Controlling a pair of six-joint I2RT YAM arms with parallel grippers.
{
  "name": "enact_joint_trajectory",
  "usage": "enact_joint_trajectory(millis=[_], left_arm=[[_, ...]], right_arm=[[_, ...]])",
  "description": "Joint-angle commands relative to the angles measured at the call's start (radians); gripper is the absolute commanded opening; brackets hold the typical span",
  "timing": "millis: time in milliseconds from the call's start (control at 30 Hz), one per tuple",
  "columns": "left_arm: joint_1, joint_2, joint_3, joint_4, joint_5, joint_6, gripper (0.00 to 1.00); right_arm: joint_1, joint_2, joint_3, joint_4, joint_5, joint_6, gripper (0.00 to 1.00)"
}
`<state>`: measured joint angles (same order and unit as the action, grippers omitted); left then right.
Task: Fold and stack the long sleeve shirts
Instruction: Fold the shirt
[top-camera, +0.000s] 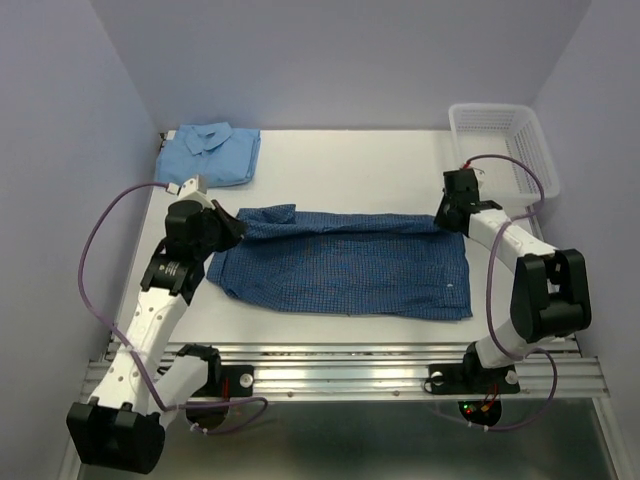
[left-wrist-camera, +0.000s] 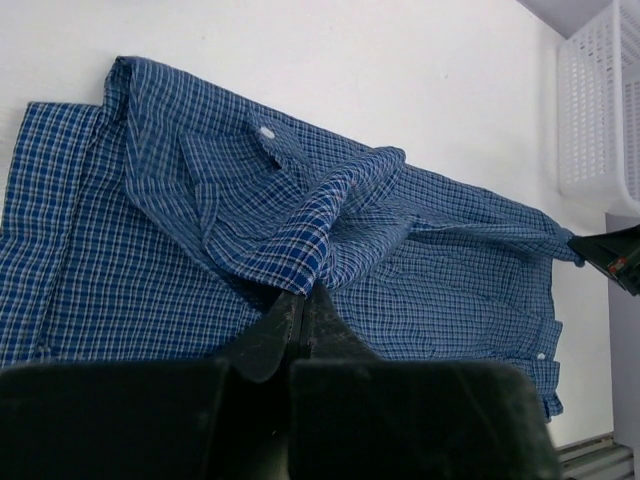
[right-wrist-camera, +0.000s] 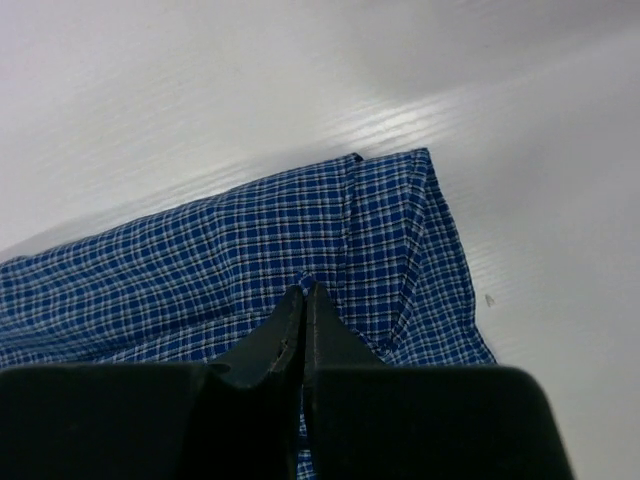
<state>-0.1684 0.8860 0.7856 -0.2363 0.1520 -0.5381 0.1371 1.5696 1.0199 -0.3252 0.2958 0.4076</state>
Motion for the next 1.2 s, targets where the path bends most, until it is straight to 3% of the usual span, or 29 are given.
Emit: enact_joint_trajectory(millis=[0, 200, 333, 600, 833, 933, 1000, 1067, 1100, 1133, 1167], left_arm=[[-0.003, -0.084, 0.023, -0.110, -0.034, -0.005, 0.00], [-0.005, -0.118, -0.039, -0.139, 0.049, -0.014, 0.00], [-0.003, -0.102, -0.036, -0.208, -0.012, -0.014, 0.00], [-0.005, -0.124, -0.098, -0.153, 0.006, -0.037, 0.00], [-0.005, -0.104, -0.172, -0.095, 0.066, -0.085, 0.00], [-0.003, -0.110, -0.175, -0.104, 0.034, -0.100, 0.00], [-0.005, -0.102, -0.168, -0.104, 0.032, -0.099, 0.00], [-0.005, -0.087, -0.155, -0.126, 0.023, -0.094, 0.01], [-0.003, -0.079, -0.137, -0.138, 0.021, -0.082, 0.09], [-0.005, -0.070, -0.125, -0.153, 0.005, -0.080, 0.26], [-0.005, -0.052, -0.111, -0.173, -0.005, -0.077, 0.48]], right_arm=[[-0.005, -0.057, -0.018, -0.032, 0.126, 0.013, 0.01], [-0.005, -0.083, -0.023, -0.052, 0.082, 0.019, 0.01], [-0.005, -0.109, -0.055, -0.074, 0.081, 0.036, 0.01], [-0.005, -0.125, -0.148, -0.103, -0.003, 0.080, 0.05], [-0.005, -0.088, -0.191, -0.155, 0.043, 0.146, 0.12], [-0.005, -0.077, -0.195, -0.189, 0.129, 0.177, 0.25], [-0.005, -0.065, -0.185, -0.204, 0.160, 0.191, 0.45], [-0.005, -0.062, -0.175, -0.219, 0.181, 0.198, 0.58], [-0.005, -0.063, -0.161, -0.225, 0.215, 0.200, 0.61], [-0.005, -0.068, -0.153, -0.232, 0.229, 0.198, 0.66], [-0.005, -0.083, -0.143, -0.238, 0.236, 0.189, 0.81]])
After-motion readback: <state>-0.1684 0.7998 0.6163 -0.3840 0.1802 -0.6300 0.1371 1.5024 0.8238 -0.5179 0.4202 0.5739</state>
